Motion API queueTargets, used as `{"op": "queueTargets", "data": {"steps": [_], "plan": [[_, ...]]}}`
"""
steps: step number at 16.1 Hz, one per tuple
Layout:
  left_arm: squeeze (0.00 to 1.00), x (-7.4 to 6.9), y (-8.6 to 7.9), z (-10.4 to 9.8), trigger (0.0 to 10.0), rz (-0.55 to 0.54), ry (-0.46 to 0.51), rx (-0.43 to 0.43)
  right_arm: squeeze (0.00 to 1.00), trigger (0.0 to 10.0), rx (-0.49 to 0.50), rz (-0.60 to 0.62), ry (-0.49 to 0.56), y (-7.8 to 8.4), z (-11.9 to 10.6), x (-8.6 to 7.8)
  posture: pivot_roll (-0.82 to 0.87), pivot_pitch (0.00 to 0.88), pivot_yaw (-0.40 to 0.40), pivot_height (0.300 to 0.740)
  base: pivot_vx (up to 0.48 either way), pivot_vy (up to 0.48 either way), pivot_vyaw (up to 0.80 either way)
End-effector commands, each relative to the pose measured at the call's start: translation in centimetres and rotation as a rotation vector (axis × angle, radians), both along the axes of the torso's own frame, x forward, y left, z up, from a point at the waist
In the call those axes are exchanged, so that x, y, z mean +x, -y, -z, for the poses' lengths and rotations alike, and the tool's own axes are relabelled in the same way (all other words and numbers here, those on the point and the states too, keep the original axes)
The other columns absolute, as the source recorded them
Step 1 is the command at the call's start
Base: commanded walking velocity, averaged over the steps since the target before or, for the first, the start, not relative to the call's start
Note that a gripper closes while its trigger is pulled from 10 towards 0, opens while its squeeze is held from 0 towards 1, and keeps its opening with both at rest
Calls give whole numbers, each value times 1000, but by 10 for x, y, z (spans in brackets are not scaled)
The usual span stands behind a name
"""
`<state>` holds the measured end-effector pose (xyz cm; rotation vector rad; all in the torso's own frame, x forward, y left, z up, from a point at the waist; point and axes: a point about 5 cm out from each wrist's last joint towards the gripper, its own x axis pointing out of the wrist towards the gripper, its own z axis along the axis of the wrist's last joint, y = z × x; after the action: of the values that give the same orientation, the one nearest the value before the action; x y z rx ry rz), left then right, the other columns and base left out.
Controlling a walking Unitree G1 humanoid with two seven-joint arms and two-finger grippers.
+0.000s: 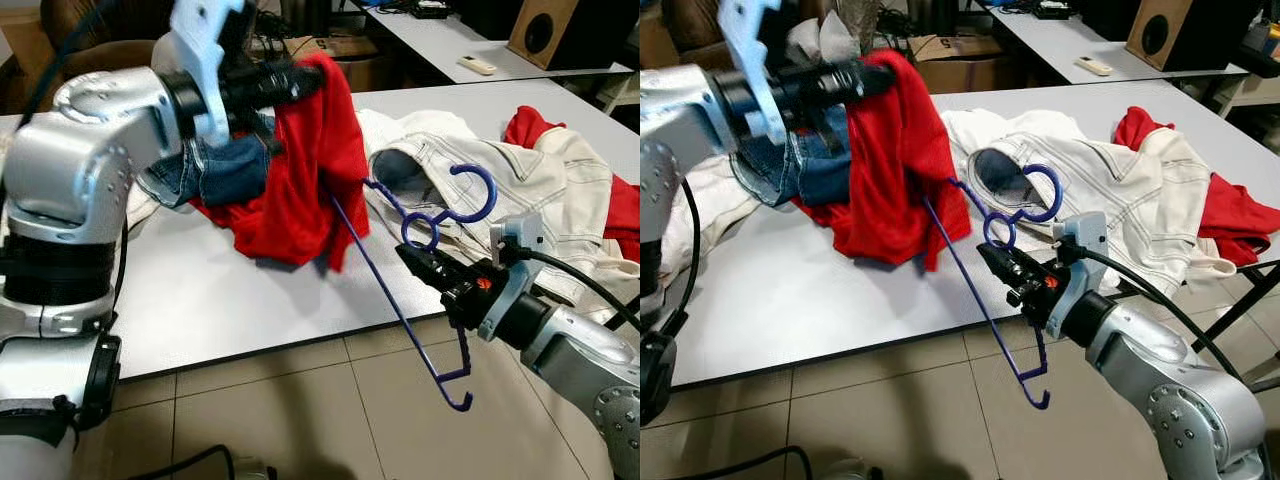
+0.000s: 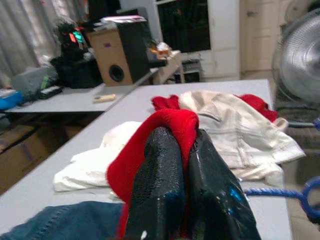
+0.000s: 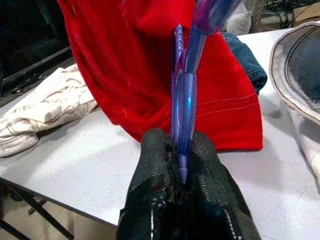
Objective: Hang hanger
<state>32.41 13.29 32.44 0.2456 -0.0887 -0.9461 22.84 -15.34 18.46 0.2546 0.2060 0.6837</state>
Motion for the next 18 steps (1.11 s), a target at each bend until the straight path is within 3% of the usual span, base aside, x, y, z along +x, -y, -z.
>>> {"op": "queueTargets", "data": {"steps": [1,2,4,5,6,7,9,10,13,16,17,18], "plan": [[0,-5,4,0,78,32,29,42,0,10000,17,8,61,0,-10,1,-8,0,3,740,0,0,0],[0,-8,6,12,1725,53,36,137,0,10000,35,21,60,-1,-10,4,-5,0,-5,740,0,0,0],[0,-5,7,19,1569,22,45,191,0,10000,27,-5,41,-5,-8,2,-3,0,-11,740,0,0,0],[0,5,3,21,0,-76,71,214,0,10000,-42,-33,-84,-6,9,-4,-6,0,-15,740,0,0,0],[0,11,0,17,0,-145,101,206,0,10000,-148,-9,-158,0,24,-7,-10,0,-15,740,0,0,0],[0,14,-2,12,0,-171,124,181,0,10000,-175,19,-176,5,29,-7,-10,0,-15,740,0,0,0],[0,14,-3,-2,0,-181,188,140,0,10000,-146,-19,-124,3,20,-9,-14,0,-11,740,0,0,0],[0,13,-2,-4,0,-160,202,160,0,10000,-105,-88,-94,-4,13,-13,-13,0,-11,740,0,0,0],[0,16,-1,-4,0,-193,235,208,0,10000,-101,-178,-93,-12,9,-22,-17,0,-10,740,0,0,0],[0,19,-3,-4,0,-232,254,227,0,10000,-70,-166,-4,-13,0,-21,-20,0,-6,740,0,0,0],[0,23,-1,6,0,-223,240,273,0,10000,-61,-142,90,-12,-14,-18,-27,7,-3,740,0,0,0],[0,23,1,12,0,-214,221,271,0,10000,-65,-112,94,-9,-15,-15,-29,8,-3,740,0,0,0]]}}
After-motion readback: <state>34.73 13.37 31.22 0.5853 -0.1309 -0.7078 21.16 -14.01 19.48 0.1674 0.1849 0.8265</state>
